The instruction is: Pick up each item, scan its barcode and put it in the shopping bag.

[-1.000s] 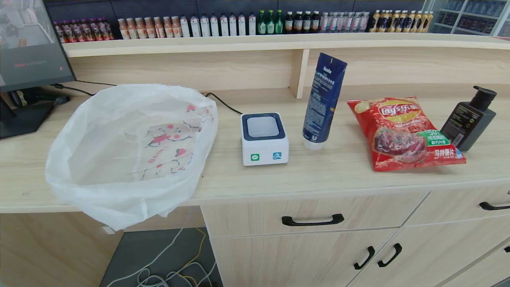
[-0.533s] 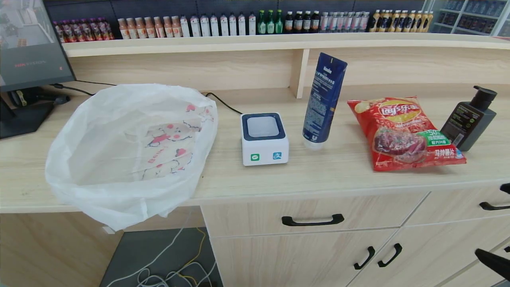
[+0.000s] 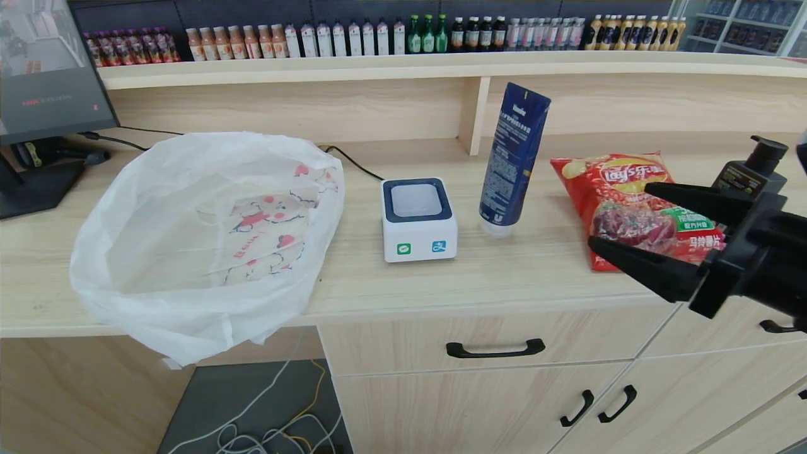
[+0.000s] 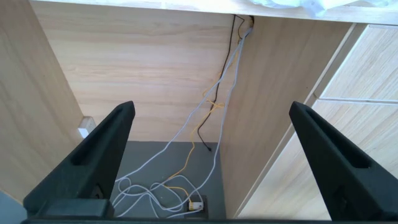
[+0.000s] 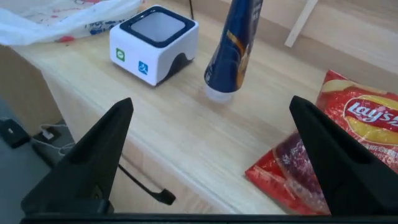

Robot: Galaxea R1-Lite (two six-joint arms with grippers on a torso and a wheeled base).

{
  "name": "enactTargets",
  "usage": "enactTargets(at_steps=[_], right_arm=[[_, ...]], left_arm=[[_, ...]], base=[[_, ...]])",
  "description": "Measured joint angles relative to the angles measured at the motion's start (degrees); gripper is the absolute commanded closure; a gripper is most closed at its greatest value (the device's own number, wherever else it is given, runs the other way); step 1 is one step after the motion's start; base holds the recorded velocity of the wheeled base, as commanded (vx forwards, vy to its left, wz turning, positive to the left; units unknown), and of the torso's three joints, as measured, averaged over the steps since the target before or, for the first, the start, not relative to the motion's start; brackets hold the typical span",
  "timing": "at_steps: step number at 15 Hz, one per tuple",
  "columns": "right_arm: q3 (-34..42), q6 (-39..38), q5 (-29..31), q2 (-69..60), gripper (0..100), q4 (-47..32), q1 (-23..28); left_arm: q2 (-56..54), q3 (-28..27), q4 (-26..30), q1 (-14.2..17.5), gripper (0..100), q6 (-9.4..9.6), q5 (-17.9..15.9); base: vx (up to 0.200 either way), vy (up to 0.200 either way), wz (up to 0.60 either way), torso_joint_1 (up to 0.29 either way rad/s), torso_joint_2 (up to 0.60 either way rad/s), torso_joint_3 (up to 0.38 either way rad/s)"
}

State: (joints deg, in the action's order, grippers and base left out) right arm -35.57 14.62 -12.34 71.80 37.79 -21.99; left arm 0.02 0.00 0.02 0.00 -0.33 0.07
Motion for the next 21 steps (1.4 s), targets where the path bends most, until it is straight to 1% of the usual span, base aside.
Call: enactTargets(at_steps=[2,4,6,7,10,13,16,18,21], right_arm=[[-0.8,-2.6,5.7,4.7,0,5.0,-2.8],[-2.2,-3.9,13.0,9.8,0,11.6,-4.9],[-4.0,-5.2,17.3,14.7,0,18.7,-6.2],[-5.2,-5.8,18.3,16.8,0,20.4,-6.6],[-8.1,-6.0,18.5,20.8,0,20.8,-7.5],[-10.0,-8.2,19.1,23.1,0,20.8,-8.0],[-13.5,-12.0,23.5,25.4,0,20.9,-8.0],[-16.0,-13.7,24.9,27.2,0,21.5,-8.2],[-17.1,-11.9,25.0,29.7,0,23.5,-8.6]], left_arm=[[0.0,0.0,0.0,0.0,0,0.01,0.0],[0.0,0.0,0.0,0.0,0,0.01,0.0],[0.0,0.0,0.0,0.0,0,0.0,0.0],[0.0,0.0,0.0,0.0,0,0.0,0.0],[0.0,0.0,0.0,0.0,0,0.0,0.0],[0.0,0.0,0.0,0.0,0,0.0,0.0],[0.0,0.0,0.0,0.0,0,0.0,0.0],[0.0,0.0,0.0,0.0,0,0.01,0.0],[0.0,0.0,0.0,0.0,0,0.0,0.0]], base=[[0.0,0.0,0.0,0.0,0.0,0.0],[0.0,0.0,0.0,0.0,0.0,0.0],[0.0,0.0,0.0,0.0,0.0,0.0],[0.0,0.0,0.0,0.0,0.0,0.0],[0.0,0.0,0.0,0.0,0.0,0.0],[0.0,0.0,0.0,0.0,0.0,0.0],[0.0,0.0,0.0,0.0,0.0,0.0],[0.0,0.0,0.0,0.0,0.0,0.0],[0.0,0.0,0.0,0.0,0.0,0.0]])
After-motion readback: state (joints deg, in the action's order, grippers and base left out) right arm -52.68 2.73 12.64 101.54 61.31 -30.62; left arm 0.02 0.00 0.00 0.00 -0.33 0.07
